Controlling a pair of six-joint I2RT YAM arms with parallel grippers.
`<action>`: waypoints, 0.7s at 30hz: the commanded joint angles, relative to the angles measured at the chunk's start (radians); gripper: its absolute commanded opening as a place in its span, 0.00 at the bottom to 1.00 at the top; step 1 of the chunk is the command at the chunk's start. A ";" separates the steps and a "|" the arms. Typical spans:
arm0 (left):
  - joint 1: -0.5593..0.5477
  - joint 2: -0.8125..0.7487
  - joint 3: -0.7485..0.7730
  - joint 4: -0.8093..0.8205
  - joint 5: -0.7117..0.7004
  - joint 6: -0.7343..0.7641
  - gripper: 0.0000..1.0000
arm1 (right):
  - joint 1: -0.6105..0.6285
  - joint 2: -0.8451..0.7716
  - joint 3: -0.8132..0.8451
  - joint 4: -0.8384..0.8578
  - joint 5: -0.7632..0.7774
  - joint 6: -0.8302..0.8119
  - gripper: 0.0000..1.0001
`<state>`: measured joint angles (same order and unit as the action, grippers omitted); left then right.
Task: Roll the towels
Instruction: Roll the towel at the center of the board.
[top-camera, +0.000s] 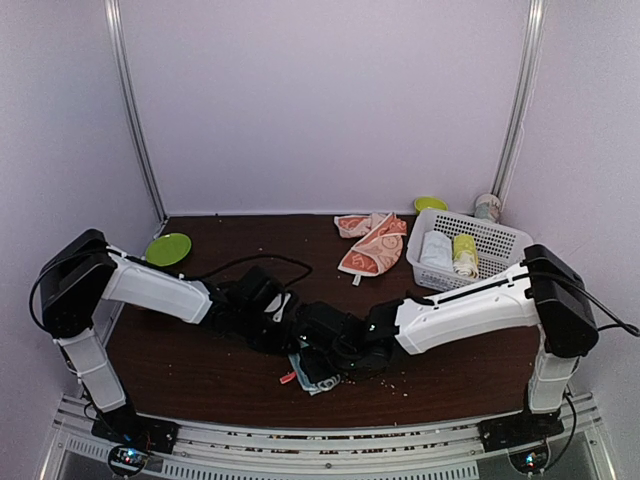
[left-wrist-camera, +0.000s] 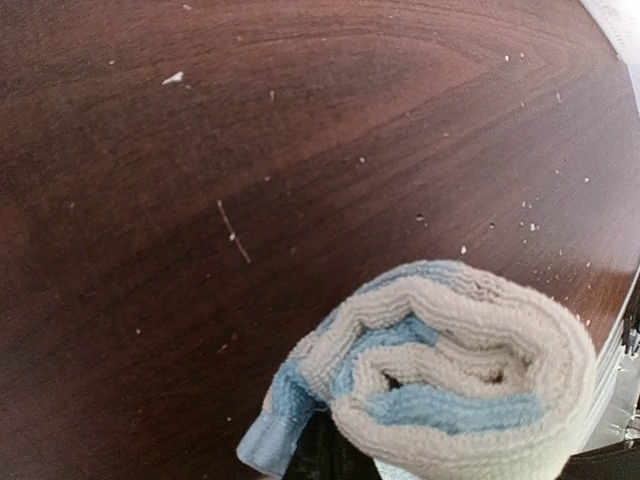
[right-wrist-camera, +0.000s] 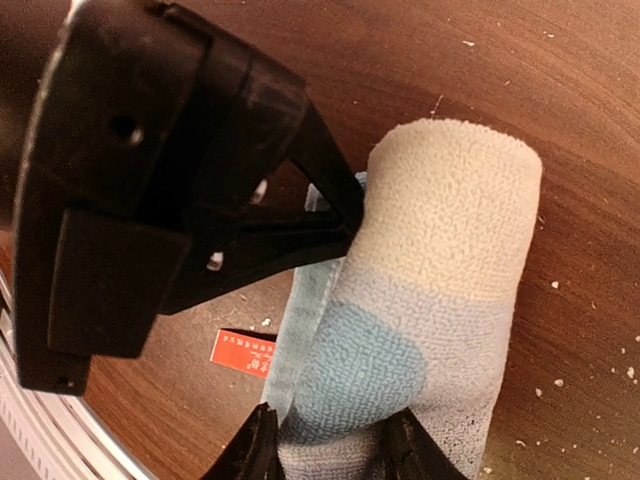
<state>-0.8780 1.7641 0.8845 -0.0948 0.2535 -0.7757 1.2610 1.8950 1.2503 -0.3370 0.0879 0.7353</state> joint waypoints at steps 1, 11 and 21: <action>-0.006 -0.022 -0.021 -0.082 -0.026 0.020 0.03 | 0.004 0.039 -0.025 0.046 -0.042 -0.002 0.38; -0.004 -0.151 -0.049 -0.189 -0.078 0.042 0.21 | -0.006 0.056 -0.043 0.075 -0.074 0.003 0.43; -0.004 -0.290 -0.037 -0.241 -0.104 0.024 0.26 | -0.005 0.070 -0.040 0.098 -0.106 -0.006 0.48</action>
<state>-0.8799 1.5234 0.8379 -0.3214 0.1734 -0.7486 1.2579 1.9213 1.2259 -0.2340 0.0170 0.7349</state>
